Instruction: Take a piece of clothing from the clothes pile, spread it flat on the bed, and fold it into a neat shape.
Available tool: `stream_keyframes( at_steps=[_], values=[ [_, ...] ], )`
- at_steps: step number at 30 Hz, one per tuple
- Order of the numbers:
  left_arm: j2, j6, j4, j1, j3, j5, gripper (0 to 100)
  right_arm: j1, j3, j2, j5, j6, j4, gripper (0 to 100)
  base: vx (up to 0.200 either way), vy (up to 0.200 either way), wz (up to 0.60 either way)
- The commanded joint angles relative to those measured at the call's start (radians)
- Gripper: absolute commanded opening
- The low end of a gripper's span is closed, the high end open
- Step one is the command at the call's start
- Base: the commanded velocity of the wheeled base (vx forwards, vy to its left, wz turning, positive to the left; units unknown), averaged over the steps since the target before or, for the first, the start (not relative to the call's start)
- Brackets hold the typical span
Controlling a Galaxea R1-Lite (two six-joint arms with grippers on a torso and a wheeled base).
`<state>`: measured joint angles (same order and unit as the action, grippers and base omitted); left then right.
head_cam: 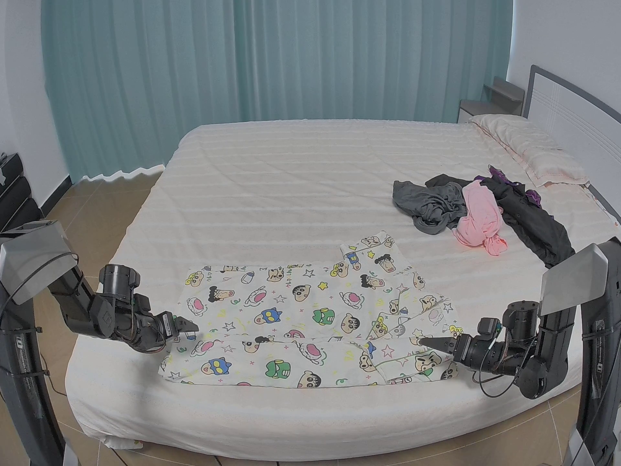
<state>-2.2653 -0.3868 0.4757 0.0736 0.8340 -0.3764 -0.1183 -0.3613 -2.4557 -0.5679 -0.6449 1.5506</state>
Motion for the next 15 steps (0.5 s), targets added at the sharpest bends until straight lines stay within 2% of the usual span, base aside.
stream_keyframes(
  at_steps=[1,2,7,15],
  values=[
    [0.050,-0.147,0.035,0.023,0.014,-0.068,100,0.003,0.007,0.008,0.000,-0.044,0.012,100,0.000,0.000,0.00],
    [0.055,-0.168,0.055,0.031,0.010,-0.078,100,0.005,0.005,0.008,0.000,-0.047,0.012,100,0.000,0.000,0.00],
    [0.058,-0.185,0.113,0.049,-0.021,-0.128,100,0.011,-0.019,0.009,0.046,-0.088,0.014,100,0.200,0.000,0.00],
    [0.053,-0.185,0.115,0.046,-0.029,-0.133,100,0.011,-0.033,0.029,0.089,-0.105,0.016,100,0.200,0.000,0.00]
  ],
)
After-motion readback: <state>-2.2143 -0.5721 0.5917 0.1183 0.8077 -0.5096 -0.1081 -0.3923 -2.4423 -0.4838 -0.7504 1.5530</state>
